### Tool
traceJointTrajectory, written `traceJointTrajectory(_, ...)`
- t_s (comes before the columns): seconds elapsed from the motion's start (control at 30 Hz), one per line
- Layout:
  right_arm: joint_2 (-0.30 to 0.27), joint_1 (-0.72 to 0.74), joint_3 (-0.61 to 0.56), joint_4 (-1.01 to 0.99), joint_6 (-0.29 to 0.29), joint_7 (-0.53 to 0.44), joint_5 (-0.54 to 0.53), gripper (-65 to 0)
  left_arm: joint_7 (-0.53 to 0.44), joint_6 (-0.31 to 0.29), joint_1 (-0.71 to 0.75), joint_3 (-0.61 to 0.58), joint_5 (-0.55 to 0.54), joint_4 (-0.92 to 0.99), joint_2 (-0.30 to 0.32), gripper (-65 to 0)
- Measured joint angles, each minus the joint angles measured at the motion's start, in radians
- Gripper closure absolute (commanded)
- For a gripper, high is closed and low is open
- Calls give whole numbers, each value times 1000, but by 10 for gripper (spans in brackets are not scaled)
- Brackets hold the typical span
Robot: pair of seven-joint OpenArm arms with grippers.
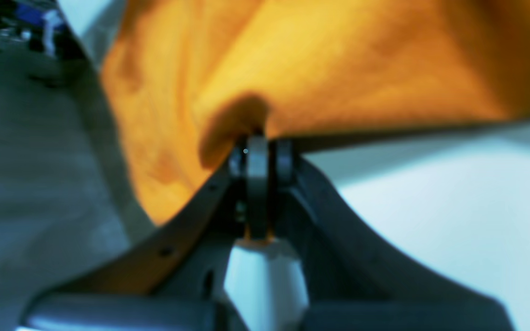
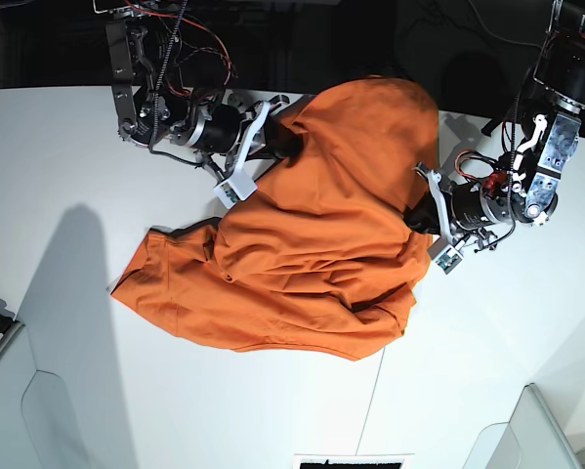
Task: Layout the t-shirt on the table in an organized manner, then fold the t-shirt properly
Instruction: 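Bring the right gripper over the shirt middle toward the left gripper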
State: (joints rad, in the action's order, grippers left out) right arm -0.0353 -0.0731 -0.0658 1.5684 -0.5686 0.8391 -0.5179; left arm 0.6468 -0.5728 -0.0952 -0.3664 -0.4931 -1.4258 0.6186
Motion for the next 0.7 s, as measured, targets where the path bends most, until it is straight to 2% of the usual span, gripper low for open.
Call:
traceJointTrajectory(0.1, -1, -1, 74, 87, 4, 34, -15, 0, -25, 19, -10, 2, 49, 27, -22, -59)
traceJointTrajectory(0.2, -1, 1, 138, 190, 5, 78, -92, 0, -39, 23, -13, 3, 58, 43, -35, -59)
traceJointTrajectory(0.3, -3, 1, 151, 254, 3, 87, -166, 0, -42, 27, -10, 6, 59, 43, -46, -59)
traceJointTrajectory(0.37, 5, 0, 143, 290, -1, 88, -167, 0, -37, 37, -10, 7, 70, 45, -63, -59)
traceJointTrajectory(0.57, 64, 63, 24, 332, -1, 55, -160, 0, 25, 14, -16, 15, 75, 45, -135, -60)
traceJointTrajectory(0.63, 100, 110, -52, 332, -4, 37, -133, 0, 36, -14, -10, 19, 21, 45, -154, -59)
traceJointTrajectory(0.7, 139, 161, -135, 330, -7, -2, -41, 0, 29, -49, 13, 18, -25, 45, -179, -60)
